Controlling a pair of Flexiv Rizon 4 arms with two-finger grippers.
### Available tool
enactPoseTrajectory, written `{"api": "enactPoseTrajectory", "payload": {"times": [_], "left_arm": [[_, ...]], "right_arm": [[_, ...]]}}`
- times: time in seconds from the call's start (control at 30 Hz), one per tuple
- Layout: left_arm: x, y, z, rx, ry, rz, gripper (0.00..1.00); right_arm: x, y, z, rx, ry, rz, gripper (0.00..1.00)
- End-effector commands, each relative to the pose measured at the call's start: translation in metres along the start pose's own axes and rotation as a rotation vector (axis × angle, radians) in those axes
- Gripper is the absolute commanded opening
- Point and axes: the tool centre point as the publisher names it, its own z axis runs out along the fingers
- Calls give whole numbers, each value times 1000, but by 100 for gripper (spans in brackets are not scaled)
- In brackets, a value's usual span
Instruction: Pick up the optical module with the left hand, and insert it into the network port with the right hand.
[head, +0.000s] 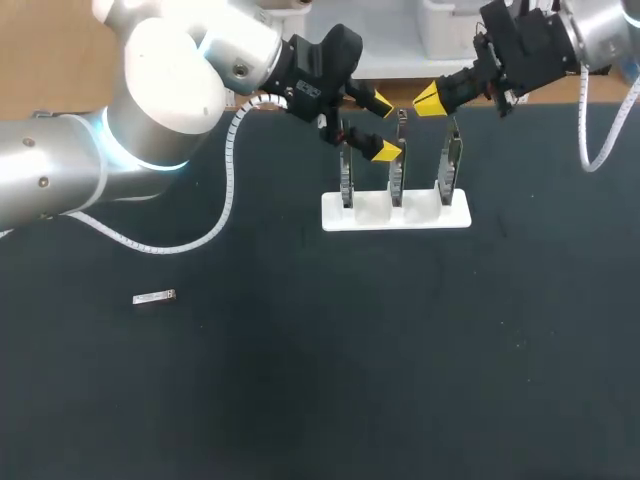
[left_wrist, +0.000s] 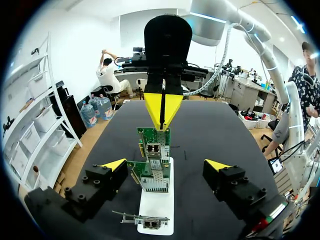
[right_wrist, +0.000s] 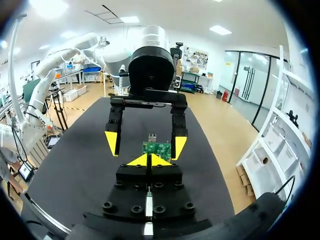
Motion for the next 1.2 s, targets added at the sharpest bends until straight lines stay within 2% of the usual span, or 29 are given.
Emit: {"api": "enactPoseTrajectory", "payload": {"times": [0.03,0.67,1.2], "left_arm": [[0,1,0,2,2,0,100],[0,1,0,2,2,0,100],[0,1,0,2,2,0,100]], "right_arm": [[-2,-5,4,-8,-2,-7,0],[-11,-12,14,-43,-2,-30,0],[-4,-7,22,-51,1,2,0]]}}
